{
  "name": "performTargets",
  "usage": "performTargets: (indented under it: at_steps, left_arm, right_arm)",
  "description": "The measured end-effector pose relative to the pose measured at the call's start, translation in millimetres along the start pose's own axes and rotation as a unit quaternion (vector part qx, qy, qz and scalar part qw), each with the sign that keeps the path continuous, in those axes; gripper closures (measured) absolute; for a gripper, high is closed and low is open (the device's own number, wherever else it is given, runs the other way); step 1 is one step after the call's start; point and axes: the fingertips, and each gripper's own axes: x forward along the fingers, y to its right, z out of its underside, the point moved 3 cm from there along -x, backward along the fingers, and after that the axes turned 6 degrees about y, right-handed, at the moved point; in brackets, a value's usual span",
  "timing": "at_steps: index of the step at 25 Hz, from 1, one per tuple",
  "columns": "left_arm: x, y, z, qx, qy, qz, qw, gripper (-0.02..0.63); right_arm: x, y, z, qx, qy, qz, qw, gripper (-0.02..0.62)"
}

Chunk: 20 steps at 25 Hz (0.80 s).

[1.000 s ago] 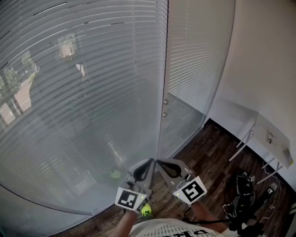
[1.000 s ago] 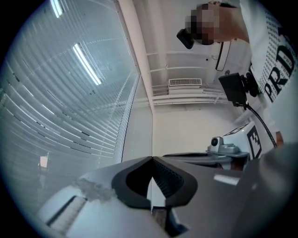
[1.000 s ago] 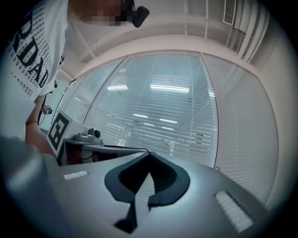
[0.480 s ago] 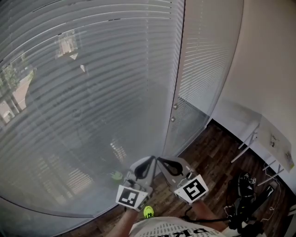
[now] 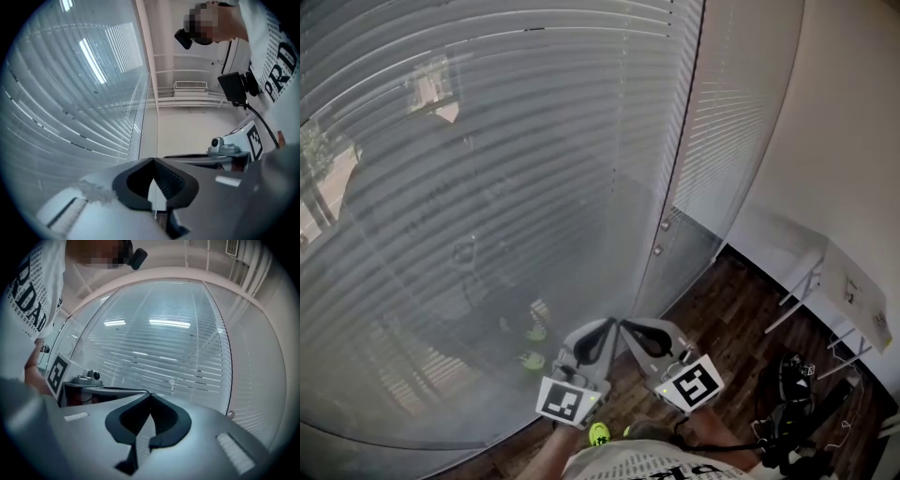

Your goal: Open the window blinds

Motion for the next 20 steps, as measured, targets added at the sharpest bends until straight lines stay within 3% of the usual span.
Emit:
performTargets:
  at_steps: [3,9,20]
  left_arm:
    - [5.4,-6.1,10.6,0.025,-0.016,0.01,0.9995,0.617]
    - [17.0,-14.4,13.7,-0.003,0.002,-0.012,0.9999,0.617]
    - [90.9,-23.1,45.6,0.017,-0.02,-0.031,0.9992,0.617]
  right_arm:
    - [3.8,7.5,5.6,-0.001,0.004,0.002,1.0,0.588]
    - [10.6,18.6,16.8,0.016,-0.001,-0.007,1.0,0.588]
    - [15.7,99.2,47.0,0.011,-0.008,-0.039,0.999,0.588]
